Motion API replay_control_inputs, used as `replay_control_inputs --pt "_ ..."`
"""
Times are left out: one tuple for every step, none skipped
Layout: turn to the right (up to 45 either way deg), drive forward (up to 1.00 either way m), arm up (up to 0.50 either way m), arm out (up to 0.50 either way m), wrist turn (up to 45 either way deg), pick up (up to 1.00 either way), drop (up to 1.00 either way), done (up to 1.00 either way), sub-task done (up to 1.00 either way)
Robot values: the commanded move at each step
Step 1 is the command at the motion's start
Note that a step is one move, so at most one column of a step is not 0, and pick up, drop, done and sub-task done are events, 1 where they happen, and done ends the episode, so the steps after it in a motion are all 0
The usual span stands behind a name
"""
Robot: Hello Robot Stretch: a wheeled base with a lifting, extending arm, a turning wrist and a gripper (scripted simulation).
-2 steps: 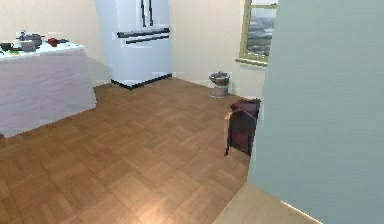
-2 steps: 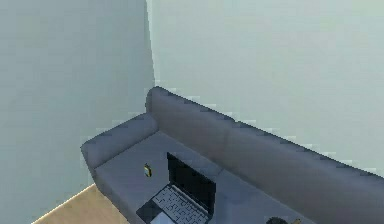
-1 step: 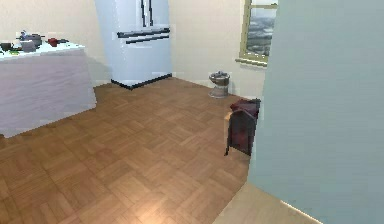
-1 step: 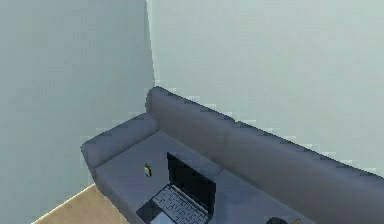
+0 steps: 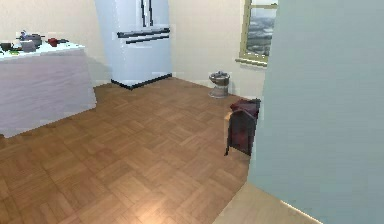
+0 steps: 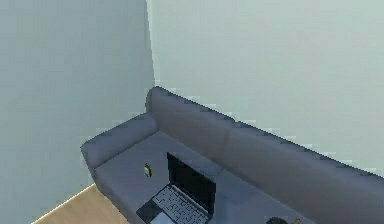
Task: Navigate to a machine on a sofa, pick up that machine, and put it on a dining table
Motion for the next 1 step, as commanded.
replay_control_inputs --pt "0.0 0.00 0.00 0.00 45.0 0.00 0.00 0.00 0.00"
